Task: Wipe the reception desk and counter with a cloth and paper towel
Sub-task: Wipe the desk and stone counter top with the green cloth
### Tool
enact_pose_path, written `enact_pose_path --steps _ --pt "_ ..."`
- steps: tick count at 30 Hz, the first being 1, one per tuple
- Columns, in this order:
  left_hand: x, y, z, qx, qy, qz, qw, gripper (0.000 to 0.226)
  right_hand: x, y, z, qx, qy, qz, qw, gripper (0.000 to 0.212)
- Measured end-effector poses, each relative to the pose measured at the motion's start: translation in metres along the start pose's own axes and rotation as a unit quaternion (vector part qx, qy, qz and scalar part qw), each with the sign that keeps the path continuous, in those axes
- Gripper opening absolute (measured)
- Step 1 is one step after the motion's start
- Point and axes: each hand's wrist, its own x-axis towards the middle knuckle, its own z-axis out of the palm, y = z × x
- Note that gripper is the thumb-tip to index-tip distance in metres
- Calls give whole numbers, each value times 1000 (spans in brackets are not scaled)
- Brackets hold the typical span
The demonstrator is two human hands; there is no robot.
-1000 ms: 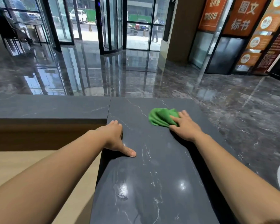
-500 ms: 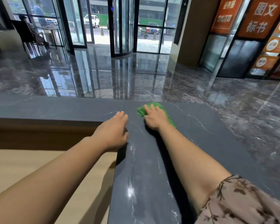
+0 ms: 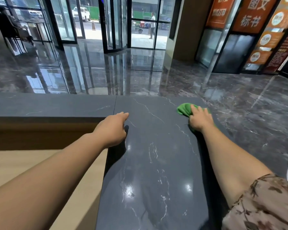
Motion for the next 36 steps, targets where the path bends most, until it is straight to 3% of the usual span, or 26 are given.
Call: enact_pose_path --steps 5,7,10,13,15,21,25,28,31,36 --pt "-26 -16 -3 -123 13 -62 990 57 -33 -8 -4 17 -4 87 996 73" --pt "-36 -29 -6 -186 39 -110 976 56 -55 -42 -1 25 -14 45 999 71" --pt "-50 -48 -7 -262 52 -170 949 53 -98 -113 12 30 -23 -99 994 70" --pt "-62 -56 -4 -307 64 -200 928 48 -134 -175 23 31 -46 -246 968 64" --pt "-67 -58 -1 -318 79 -205 922 45 -131 -198 24 31 -61 -298 952 60" --pt "-83 -67 9 -329 114 -211 913 39 -96 -237 29 19 -74 -354 932 46" --pt "-95 -77 12 -351 120 -219 902 20 -107 -234 31 2 -57 -401 914 38" --pt "-106 -78 11 -342 119 -218 906 28 -133 -228 31 -9 -50 -434 900 46" --pt "-114 -71 5 -331 105 -206 915 28 -165 -222 29 -11 -43 -445 895 39" --pt "-139 -62 1 -340 83 -172 921 33 -227 -202 25 34 -44 -436 898 45"
